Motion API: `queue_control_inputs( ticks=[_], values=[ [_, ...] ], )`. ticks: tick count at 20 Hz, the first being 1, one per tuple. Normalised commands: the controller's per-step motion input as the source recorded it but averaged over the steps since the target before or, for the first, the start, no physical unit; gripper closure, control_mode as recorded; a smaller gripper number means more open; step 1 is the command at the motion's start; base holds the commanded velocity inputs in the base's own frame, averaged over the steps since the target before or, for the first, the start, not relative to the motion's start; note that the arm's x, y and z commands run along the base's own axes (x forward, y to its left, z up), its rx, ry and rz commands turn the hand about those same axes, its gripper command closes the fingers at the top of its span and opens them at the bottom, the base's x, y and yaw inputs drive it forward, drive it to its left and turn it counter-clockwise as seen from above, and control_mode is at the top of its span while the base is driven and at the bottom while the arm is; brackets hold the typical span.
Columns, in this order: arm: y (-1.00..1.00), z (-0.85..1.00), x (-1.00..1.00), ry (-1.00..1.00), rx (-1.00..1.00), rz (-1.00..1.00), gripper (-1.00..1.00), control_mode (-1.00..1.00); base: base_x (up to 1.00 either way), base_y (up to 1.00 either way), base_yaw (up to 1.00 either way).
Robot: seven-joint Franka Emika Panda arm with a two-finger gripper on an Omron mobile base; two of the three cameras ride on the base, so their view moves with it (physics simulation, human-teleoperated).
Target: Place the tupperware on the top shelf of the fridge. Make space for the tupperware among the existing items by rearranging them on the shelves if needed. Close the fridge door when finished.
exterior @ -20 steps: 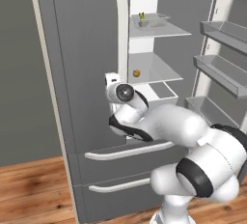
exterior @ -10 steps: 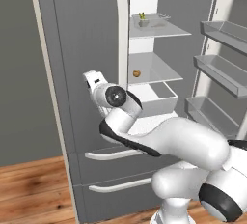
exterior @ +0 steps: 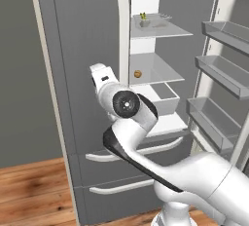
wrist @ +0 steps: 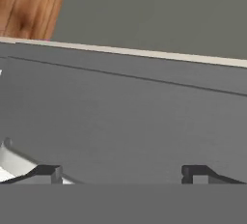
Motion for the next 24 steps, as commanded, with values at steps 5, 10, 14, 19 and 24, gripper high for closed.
queue_control_inputs(
  ticks=[5,10,14,19,24],
  values=[
    [-0.62,0.48,-0.92,0.14,0.15,0.01,-1.00,-1.00,0.00,0.00,0.00],
    [-0.95,0.11,-0.65,0.13,0.16,0.00,-1.00,-1.00,0.00,0.00,0.00],
    [-0.94,0.19,-0.04,0.16,0.21,0.07,-1.00,-1.00,0.00,0.00,0.00],
    [-0.53,-0.02,-0.70,0.00,0.14,0.03,-1.00,-1.00,0.00,0.00,0.00],
    [-0.47,0.15,-0.54,0.00,0.11,0.00,-1.00,-1.00,0.00,0.00,0.00]
  ],
)
